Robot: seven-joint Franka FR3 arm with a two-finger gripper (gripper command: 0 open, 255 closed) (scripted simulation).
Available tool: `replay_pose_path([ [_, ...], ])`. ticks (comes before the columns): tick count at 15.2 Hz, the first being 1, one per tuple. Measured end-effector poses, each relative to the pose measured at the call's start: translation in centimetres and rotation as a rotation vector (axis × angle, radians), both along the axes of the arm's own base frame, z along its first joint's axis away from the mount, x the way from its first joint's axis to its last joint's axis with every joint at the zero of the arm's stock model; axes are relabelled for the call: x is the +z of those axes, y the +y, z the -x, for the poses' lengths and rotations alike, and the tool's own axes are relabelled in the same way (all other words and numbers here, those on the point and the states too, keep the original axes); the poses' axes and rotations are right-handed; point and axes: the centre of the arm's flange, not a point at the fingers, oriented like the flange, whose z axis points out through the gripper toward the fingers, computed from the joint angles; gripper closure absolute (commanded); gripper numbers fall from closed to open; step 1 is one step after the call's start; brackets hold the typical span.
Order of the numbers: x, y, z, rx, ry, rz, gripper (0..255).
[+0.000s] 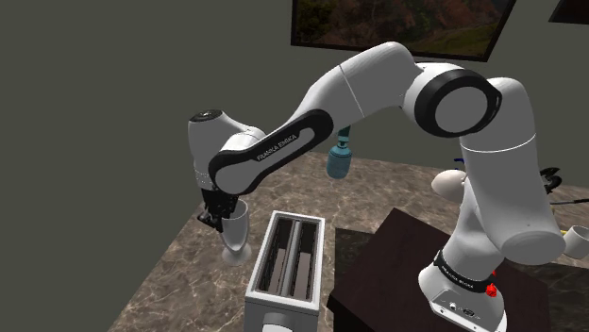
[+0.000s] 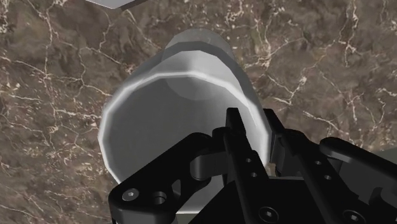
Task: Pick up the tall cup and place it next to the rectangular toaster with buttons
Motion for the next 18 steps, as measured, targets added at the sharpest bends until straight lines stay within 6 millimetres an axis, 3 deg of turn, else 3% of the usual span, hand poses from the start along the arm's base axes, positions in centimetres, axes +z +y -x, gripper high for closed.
replay_pose_path([
  [3, -1.3, 0.0, 0.0, 0.000, 0.000, 0.000, 255],
  [8, -1.6, 0.1, -0.1, 0.000, 0.000, 0.000, 255],
  [9, -1.6, 0.1, -0.1, 0.000, 0.000, 0.000, 0],
  [15, -1.6, 0.1, -0.1, 0.000, -0.001, -0.001, 0],
  [18, 1.3, 0.0, 0.0, 0.000, -0.002, -0.001, 0],
])
